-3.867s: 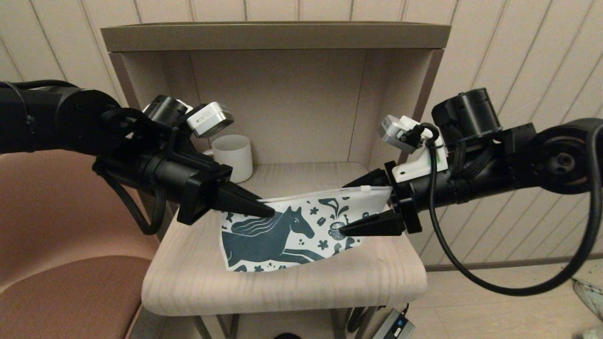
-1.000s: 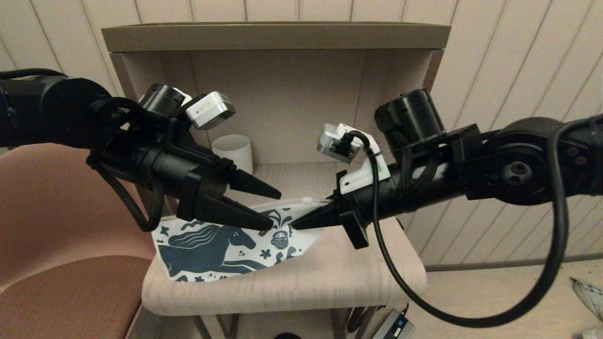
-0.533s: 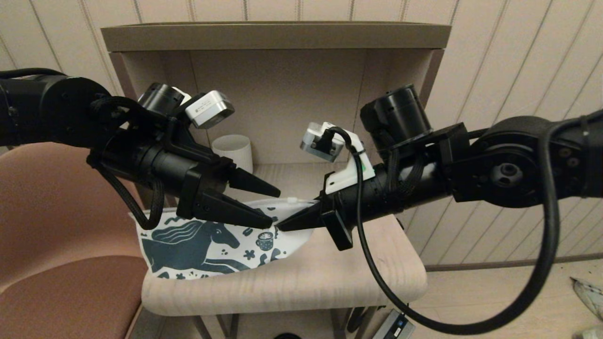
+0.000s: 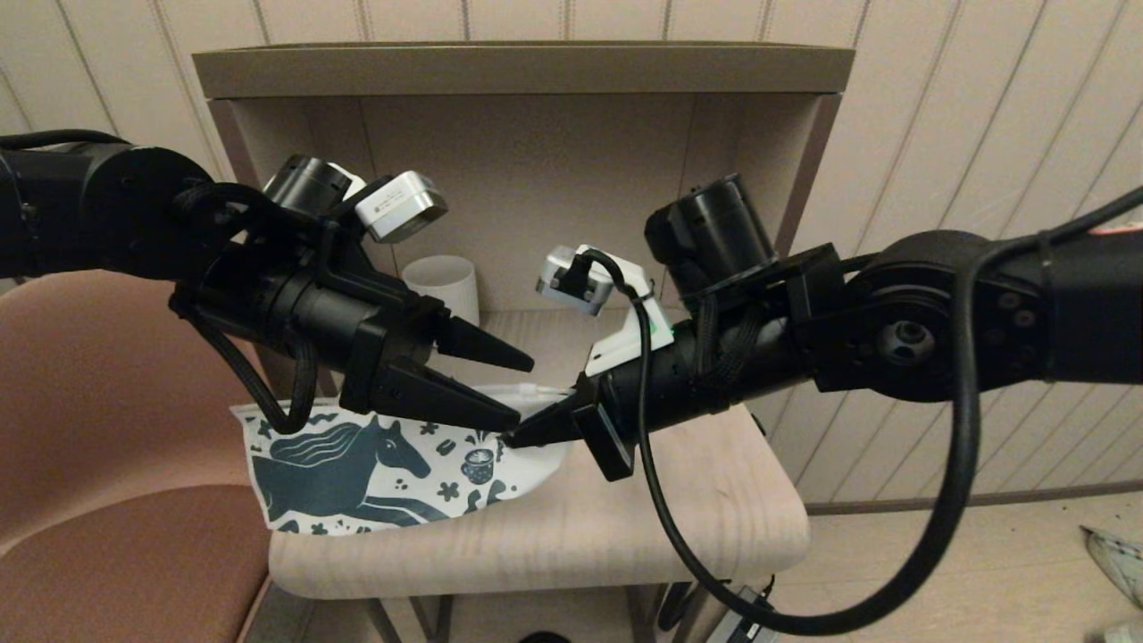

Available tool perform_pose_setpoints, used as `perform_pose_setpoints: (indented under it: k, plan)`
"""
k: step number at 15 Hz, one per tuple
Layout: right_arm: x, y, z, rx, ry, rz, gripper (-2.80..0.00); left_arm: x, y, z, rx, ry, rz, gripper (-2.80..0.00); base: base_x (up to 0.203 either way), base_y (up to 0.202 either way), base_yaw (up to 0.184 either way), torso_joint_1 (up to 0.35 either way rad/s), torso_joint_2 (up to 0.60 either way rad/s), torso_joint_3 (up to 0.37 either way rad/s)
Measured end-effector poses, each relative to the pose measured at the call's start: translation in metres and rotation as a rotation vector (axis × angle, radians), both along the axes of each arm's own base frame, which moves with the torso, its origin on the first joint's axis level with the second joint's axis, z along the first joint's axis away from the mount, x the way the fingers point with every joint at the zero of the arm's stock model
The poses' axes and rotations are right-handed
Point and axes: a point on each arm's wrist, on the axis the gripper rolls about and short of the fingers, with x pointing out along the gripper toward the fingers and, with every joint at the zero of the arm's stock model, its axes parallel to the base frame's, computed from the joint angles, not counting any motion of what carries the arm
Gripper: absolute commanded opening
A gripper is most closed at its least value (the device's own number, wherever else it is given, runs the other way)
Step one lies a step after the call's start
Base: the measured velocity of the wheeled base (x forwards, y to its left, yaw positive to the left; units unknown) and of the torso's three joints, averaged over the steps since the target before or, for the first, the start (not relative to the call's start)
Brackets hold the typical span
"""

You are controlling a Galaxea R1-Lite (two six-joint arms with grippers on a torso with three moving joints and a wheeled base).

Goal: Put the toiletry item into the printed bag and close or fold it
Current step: Close the strorage bag and place it on the desk

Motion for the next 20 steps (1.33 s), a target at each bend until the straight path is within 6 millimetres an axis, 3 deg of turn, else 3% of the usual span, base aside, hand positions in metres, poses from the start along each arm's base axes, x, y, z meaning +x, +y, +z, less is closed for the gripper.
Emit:
perform_pose_setpoints:
  k: [16, 17, 20]
  plan:
    - [0.0022, 0.0016, -0.0014, -0.001, -0.003, 0.001, -2.80, 0.0021, -0.0006, -0.0062, 0.009, 0.002, -0.002, 0.00, 0.000, 0.000, 0.000, 0.000, 0.00, 0.000]
    - [0.0024, 0.0018, -0.0010, 0.000, -0.003, 0.001, -2.80, 0.0023, -0.0007, -0.0065, 0.009, 0.001, -0.002, -2.80, 0.000, 0.000, 0.000, 0.000, 0.00, 0.000]
    - [0.0032, 0.0031, -0.0005, 0.002, -0.003, 0.001, -2.80, 0.0024, -0.0006, -0.0072, 0.011, 0.001, -0.002, -2.80, 0.000, 0.000, 0.000, 0.000, 0.00, 0.000]
